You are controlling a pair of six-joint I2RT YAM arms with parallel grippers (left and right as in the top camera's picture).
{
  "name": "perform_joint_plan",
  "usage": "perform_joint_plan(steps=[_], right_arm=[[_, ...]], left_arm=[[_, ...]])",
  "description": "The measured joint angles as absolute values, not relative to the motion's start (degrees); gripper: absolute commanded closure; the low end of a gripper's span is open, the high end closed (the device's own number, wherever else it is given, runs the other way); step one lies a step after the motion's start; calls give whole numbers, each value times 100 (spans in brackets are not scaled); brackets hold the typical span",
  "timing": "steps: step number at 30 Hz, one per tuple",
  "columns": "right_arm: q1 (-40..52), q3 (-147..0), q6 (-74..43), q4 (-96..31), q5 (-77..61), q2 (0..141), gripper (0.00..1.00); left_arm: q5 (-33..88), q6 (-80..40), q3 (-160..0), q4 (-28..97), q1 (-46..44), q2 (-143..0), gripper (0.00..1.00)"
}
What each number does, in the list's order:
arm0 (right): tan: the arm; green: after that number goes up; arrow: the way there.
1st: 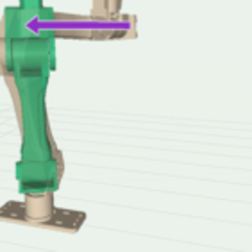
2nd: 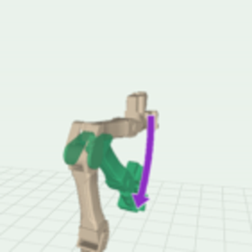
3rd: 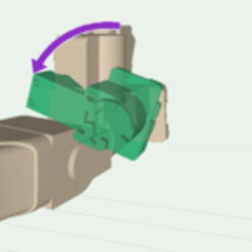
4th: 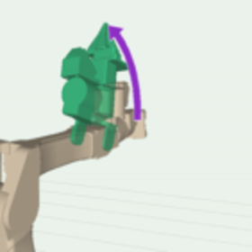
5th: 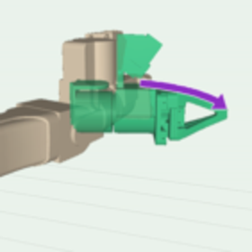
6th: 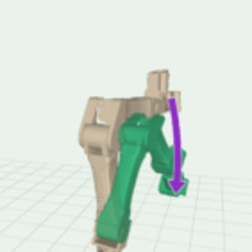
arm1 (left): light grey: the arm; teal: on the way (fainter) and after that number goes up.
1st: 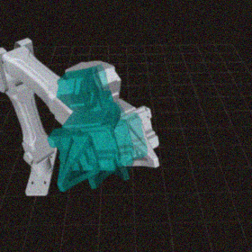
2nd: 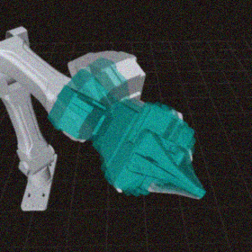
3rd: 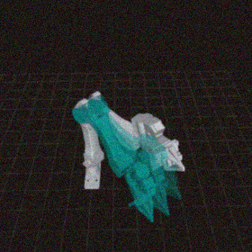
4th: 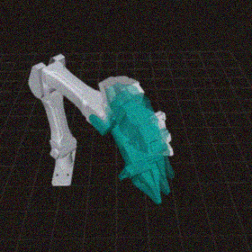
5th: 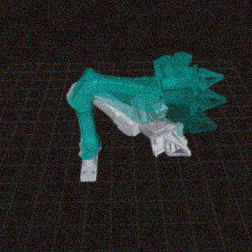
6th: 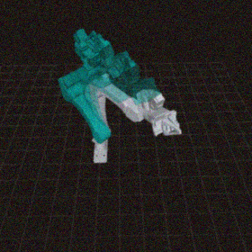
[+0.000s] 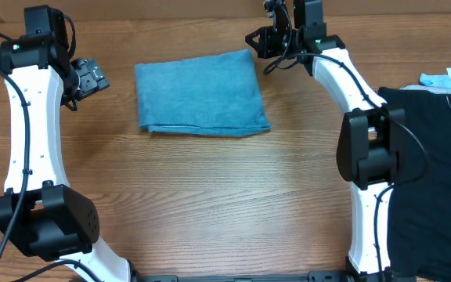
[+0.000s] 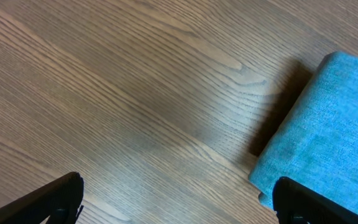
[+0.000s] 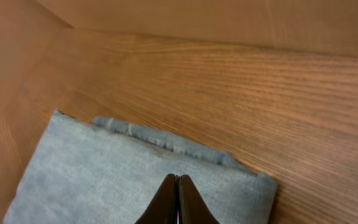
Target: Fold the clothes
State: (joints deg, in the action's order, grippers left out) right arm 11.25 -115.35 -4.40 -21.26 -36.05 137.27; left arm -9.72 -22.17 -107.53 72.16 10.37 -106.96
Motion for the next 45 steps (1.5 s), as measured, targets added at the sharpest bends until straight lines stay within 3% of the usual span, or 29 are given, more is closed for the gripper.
perform_joint_plan(steps=[6, 11, 13, 14, 15, 16, 23, 26, 27, 28, 29, 34, 39, 45], right_arm=[[1404, -11542, -491, -1258, -3555, 14975, 96], [1452, -11987, -751, -1188, -3476, 14956, 95], [1393, -12175, -969, -1374, -3538, 14726, 60], [1323, -12197, -1028, -1579, -3555, 14503, 55], [1144, -12228, -1149, -1968, -3568, 14073, 15], [967, -12276, -1170, -2147, -3577, 13747, 0], [-517, -12457, -1238, -4464, -3570, 12932, 0], [-755, -12455, -1240, -4652, -3573, 12932, 0], [-790, -12455, -1240, -4652, -3575, 12932, 0], [-797, -12455, -1238, -4652, -3575, 12932, 0], [-801, -12455, -1240, -4652, -3575, 12932, 0], [-801, -12455, -1240, -4652, -3577, 12932, 0], [-799, -12455, -1243, -4657, -3577, 12932, 0], [-799, -12455, -1240, -4652, -3579, 12932, 0]], left_arm=[[-972, -2217, -10753, 7216, 1037, -10696, 0], [-972, -2217, -10753, 7218, 1037, -10696, 0], [-972, -2217, -10753, 7218, 1037, -10696, 0], [-972, -2217, -10753, 7218, 1037, -10696, 0], [-969, -2217, -10753, 7220, 1037, -10696, 0], [-972, -2217, -10753, 7214, 1037, -10696, 0], [-972, -2217, -10750, 7214, 1037, -10696, 0], [-969, -2217, -10739, 6847, 1037, -10696, 0], [-893, -2220, -10737, 6595, 1037, -10696, 14], [-663, -2217, -10737, 6475, 1037, -10696, 67], [-327, -2191, -10737, 6316, 1037, -10696, 96], [2171, -1874, -10739, 4853, 749, -10897, 96], [3533, -1778, -10739, 3575, 274, -12324, 96], [4469, -1776, -10720, 3249, 362, -13983, 96]])
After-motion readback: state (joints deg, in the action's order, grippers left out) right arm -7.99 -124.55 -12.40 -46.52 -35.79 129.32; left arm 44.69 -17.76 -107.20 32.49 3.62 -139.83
